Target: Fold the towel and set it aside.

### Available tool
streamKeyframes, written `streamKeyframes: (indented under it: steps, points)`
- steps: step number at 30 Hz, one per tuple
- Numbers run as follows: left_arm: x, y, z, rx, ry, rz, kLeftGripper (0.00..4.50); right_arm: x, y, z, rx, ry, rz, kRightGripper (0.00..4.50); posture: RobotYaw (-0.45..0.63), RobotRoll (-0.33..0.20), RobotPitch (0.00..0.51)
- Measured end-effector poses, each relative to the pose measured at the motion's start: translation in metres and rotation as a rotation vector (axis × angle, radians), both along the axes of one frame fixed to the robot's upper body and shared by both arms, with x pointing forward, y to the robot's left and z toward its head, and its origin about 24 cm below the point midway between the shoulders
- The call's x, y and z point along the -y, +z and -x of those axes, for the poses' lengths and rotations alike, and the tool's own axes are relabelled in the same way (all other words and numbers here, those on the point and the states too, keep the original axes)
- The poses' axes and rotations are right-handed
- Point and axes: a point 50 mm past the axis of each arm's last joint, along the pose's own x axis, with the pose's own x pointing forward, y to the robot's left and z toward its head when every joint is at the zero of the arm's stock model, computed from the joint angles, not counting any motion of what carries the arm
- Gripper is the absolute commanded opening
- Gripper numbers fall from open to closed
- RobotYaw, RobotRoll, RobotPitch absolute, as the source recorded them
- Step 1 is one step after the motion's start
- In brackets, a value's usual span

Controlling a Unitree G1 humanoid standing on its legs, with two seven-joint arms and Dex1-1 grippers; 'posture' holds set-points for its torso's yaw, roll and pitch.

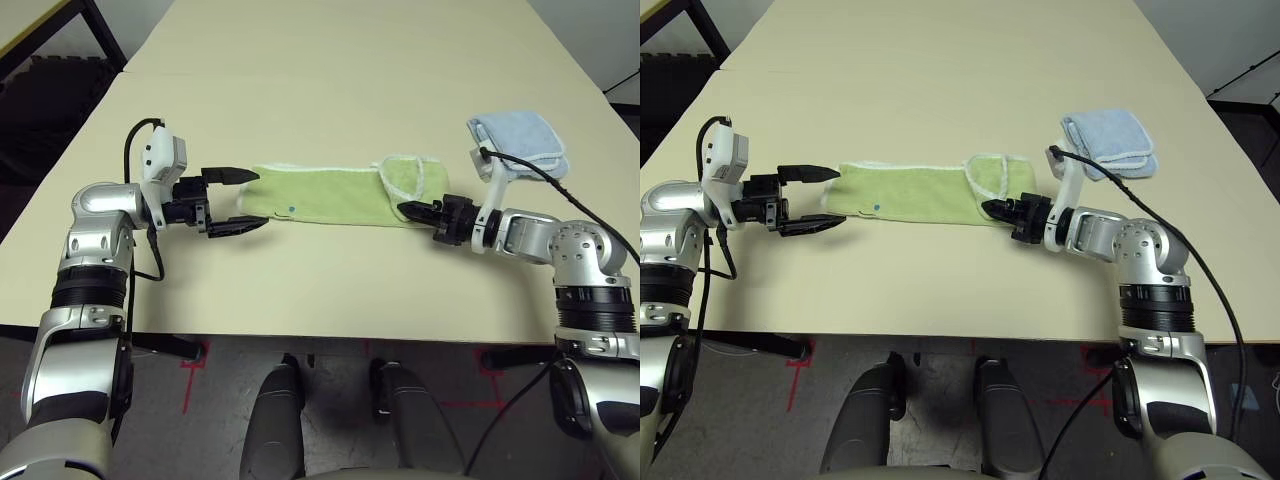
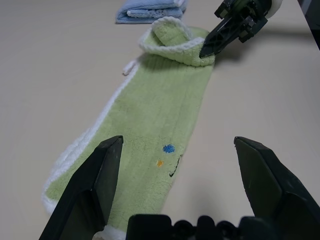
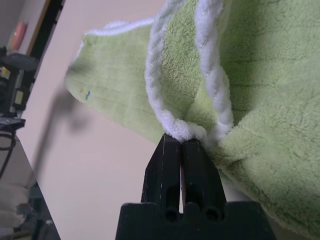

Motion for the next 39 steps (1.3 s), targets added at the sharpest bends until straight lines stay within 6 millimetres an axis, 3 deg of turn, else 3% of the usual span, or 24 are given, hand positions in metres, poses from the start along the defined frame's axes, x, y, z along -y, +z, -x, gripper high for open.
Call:
streamKeyframes:
  steps: [1,4,11,16,23,27,33,39]
  points:
    - [0.0,0.0,0.0,0.001,0.002,0.0,4.5,-0.001,0.0,0.001,0.004,0.011,0.005,0.75,0.0,0.0,0.188]
    - [0.0,0.0,0.0,0.002,0.003,0.0,4.5,-0.005,0.004,0.003,0.032,0.056,0.018,1.88,0.0,0.0,0.183]
    - [-0.001,-0.002,0.001,-0.003,0.006,-0.001,4.5,0.009,0.025,0.009,0.152,0.127,0.058,4.48,-0.01,0.0,0.18]
    - [-0.001,-0.002,0.001,-0.003,0.006,-0.001,4.5,0.011,0.048,0.017,0.347,0.269,0.064,4.48,-0.01,0.0,0.178]
    - [0.0,-0.003,0.001,-0.006,0.005,-0.001,4.5,0.005,0.068,0.014,0.489,0.365,0.07,4.48,-0.02,0.0,0.178]
    - [0.0,-0.003,0.001,-0.005,0.005,-0.001,4.5,-0.001,0.057,0.012,0.461,0.424,0.161,4.48,-0.02,0.0,0.178]
    - [0.001,-0.003,0.003,0.0,-0.001,-0.009,4.5,-0.004,0.048,0.006,0.477,0.425,0.16,4.48,0.0,0.0,0.181]
    - [0.0,-0.007,0.004,-0.033,0.028,0.018,4.5,0.028,0.052,-0.012,0.714,0.295,0.17,4.48,-0.01,0.0,0.19]
